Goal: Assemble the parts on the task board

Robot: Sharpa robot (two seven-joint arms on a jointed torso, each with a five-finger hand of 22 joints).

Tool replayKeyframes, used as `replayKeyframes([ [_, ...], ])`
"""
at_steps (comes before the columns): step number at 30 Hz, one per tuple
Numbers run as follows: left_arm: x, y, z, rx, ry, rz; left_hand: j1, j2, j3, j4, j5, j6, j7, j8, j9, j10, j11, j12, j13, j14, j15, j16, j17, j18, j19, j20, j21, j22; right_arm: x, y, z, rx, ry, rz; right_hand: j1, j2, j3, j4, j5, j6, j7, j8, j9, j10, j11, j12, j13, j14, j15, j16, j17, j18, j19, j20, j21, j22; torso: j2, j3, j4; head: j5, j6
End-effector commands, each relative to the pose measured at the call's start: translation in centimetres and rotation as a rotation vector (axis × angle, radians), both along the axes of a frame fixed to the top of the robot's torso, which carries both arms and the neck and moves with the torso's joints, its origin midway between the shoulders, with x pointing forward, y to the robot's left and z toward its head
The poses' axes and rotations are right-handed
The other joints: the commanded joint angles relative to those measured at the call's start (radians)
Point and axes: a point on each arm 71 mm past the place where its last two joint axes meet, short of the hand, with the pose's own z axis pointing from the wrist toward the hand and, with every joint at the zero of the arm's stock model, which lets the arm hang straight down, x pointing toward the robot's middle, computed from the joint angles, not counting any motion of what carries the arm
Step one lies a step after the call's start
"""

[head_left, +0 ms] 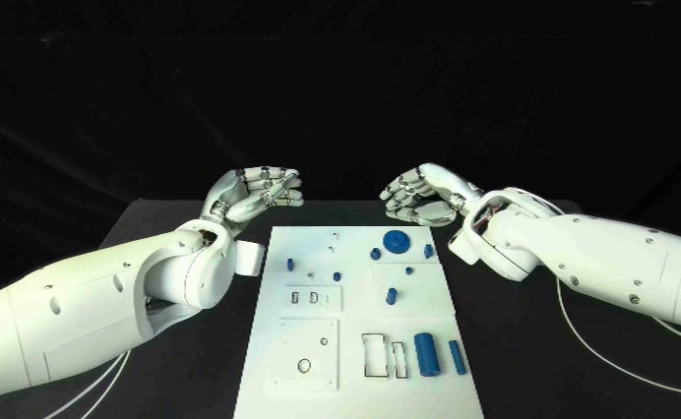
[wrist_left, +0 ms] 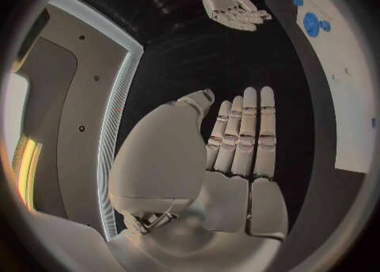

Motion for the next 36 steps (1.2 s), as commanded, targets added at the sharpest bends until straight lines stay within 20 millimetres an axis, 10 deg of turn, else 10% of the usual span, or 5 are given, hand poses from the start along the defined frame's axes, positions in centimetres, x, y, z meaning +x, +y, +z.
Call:
replayKeyframes([
  [1, -0.7, -0.7, 0.6, 0.008, -0.018, -0.070, -0.003, -0.017, 0.007, -0.001, -0.004, 0.010, -0.002, 0.004, 0.002, 0.013, -0.001, -0.005, 0.000, 0.012, -0.001, 0.007, 0.006, 0.012, 0.008, -0.002, 0.008, 0.003, -0.2, 0.3, -0.5, -0.311, -0.062, 0.018, -0.010, -0.037, -0.032, -0.010, 0.001, 0.074, -0.040, 0.012, 0.020, 0.138, -0.052, -0.020, 0.010, 0.202, -0.067, 0.092, 0.087, 0.013, 0.133, -0.067, 0.135, 0.071, 0.027, -0.0022, 0.0107, -0.002, -0.008],
  [10, -2.2, -0.9, 1.9, -0.003, -0.033, -0.098, -0.013, -0.026, 0.007, 0.001, -0.004, 0.012, -0.003, 0.004, 0.003, 0.020, -0.002, -0.010, 0.000, 0.016, -0.002, 0.009, 0.011, 0.011, 0.010, -0.004, 0.014, 0.005, -0.7, 1.1, -0.2, -0.501, -0.145, 0.021, -0.033, -0.090, -0.026, 0.038, 0.013, 0.085, -0.055, -0.014, 0.043, 0.127, -0.066, -0.043, 0.036, 0.354, -0.095, 0.437, 0.361, 0.007, 0.250, -0.113, 0.340, 0.207, 0.059, -0.0082, 0.0182, -0.009, -0.009],
  [12, -2.3, -0.9, 2.0, -0.004, -0.034, -0.100, -0.016, -0.028, 0.006, 0.002, -0.004, 0.012, -0.003, 0.003, 0.003, 0.021, -0.002, -0.012, 0.000, 0.016, -0.002, 0.010, 0.013, 0.011, 0.010, -0.004, 0.015, 0.006, -0.8, 1.3, -0.2, -0.517, -0.155, 0.023, -0.033, -0.102, -0.021, 0.059, 0.017, 0.084, -0.051, -0.021, 0.056, 0.098, -0.059, -0.045, 0.048, 0.364, -0.090, 0.755, 0.686, -0.033, 0.334, -0.111, 0.600, 0.534, 0.064, -0.0083, 0.0201, -0.010, -0.009],
  [15, -2.4, -0.8, 2.2, -0.005, -0.034, -0.102, -0.018, -0.030, 0.006, 0.002, -0.004, 0.011, -0.003, 0.003, 0.003, 0.021, -0.002, -0.013, 0.000, 0.016, -0.002, 0.010, 0.014, 0.011, 0.010, -0.004, 0.015, 0.006, -0.7, 1.8, -0.2, -0.532, -0.165, 0.025, -0.029, -0.111, -0.022, 0.071, 0.020, 0.078, -0.046, -0.027, 0.066, 0.078, -0.053, -0.043, 0.057, 0.369, -0.084, 0.914, 0.852, -0.056, 0.375, -0.105, 0.740, 0.714, 0.071, -0.0083, 0.0228, -0.011, -0.007],
  [36, -2.5, -0.9, 2.5, -0.011, -0.029, -0.110, -0.020, -0.031, 0.007, 0.003, -0.004, 0.010, -0.003, 0.002, 0.003, 0.020, -0.002, -0.015, 0.000, 0.017, -0.002, 0.010, 0.015, 0.011, 0.010, -0.004, 0.016, 0.006, -0.2, 3.2, -1.2, -0.600, -0.155, 0.029, -0.007, -0.106, -0.022, 0.094, 0.027, 0.076, -0.041, -0.033, 0.091, 0.049, -0.047, -0.037, 0.068, 0.380, -0.076, 1.111, 1.069, -0.090, 0.438, -0.085, 0.941, 0.988, 0.090, -0.0133, 0.0342, -0.016, -0.008],
])
